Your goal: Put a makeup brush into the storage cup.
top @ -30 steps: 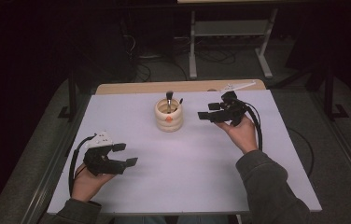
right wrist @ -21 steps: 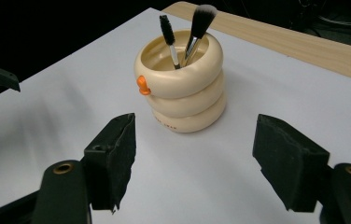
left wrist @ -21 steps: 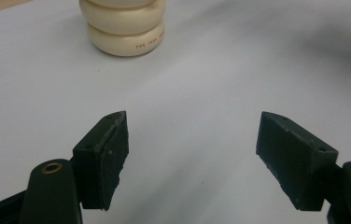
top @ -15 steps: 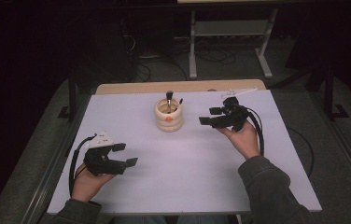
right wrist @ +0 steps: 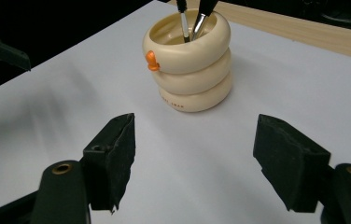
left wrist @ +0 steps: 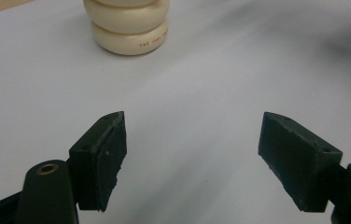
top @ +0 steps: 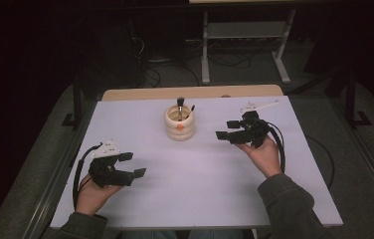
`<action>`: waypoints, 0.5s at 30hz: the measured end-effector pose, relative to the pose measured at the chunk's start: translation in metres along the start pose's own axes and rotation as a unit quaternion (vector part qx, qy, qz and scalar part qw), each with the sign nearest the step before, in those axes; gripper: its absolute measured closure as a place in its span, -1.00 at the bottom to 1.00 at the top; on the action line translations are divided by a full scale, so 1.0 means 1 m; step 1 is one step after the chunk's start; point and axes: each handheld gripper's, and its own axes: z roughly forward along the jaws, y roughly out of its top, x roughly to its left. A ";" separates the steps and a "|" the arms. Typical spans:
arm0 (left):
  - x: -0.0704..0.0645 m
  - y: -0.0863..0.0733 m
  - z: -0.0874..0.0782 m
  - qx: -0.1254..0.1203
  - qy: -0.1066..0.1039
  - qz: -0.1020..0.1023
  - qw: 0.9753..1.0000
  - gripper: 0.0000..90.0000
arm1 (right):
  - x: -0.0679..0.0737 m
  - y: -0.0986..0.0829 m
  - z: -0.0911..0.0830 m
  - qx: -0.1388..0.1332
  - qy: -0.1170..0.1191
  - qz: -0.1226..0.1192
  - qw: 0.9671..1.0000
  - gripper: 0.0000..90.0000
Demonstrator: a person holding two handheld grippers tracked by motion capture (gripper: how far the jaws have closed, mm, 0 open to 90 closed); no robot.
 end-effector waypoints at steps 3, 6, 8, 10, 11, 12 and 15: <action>0.001 0.000 -0.001 -0.001 0.002 -0.003 1.000 -0.50 | 0.001 -0.005 -0.002 -0.002 0.000 -0.005 1.000 -0.37; 0.001 -0.001 -0.001 -0.001 0.003 -0.003 1.000 -0.50 | 0.001 -0.011 -0.005 -0.006 0.001 -0.005 1.000 -0.37; 0.001 -0.001 -0.001 -0.002 0.003 -0.004 1.000 -0.51 | 0.002 -0.015 -0.008 -0.009 0.000 -0.002 1.000 -0.38; 0.001 -0.001 -0.001 -0.003 0.004 -0.004 1.000 -0.51 | 0.003 -0.019 -0.009 -0.005 -0.003 -0.001 1.000 -0.39; 0.001 -0.001 -0.001 -0.003 0.004 -0.003 1.000 -0.51 | 0.003 -0.022 -0.011 -0.007 -0.005 -0.006 1.000 -0.38; 0.001 -0.001 -0.001 -0.002 0.004 -0.003 1.000 -0.52 | 0.004 -0.024 -0.013 -0.008 -0.005 -0.003 1.000 -0.39; 0.000 -0.001 -0.001 -0.001 0.004 0.000 1.000 -0.53 | 0.006 -0.030 -0.016 -0.002 -0.009 -0.005 1.000 -0.41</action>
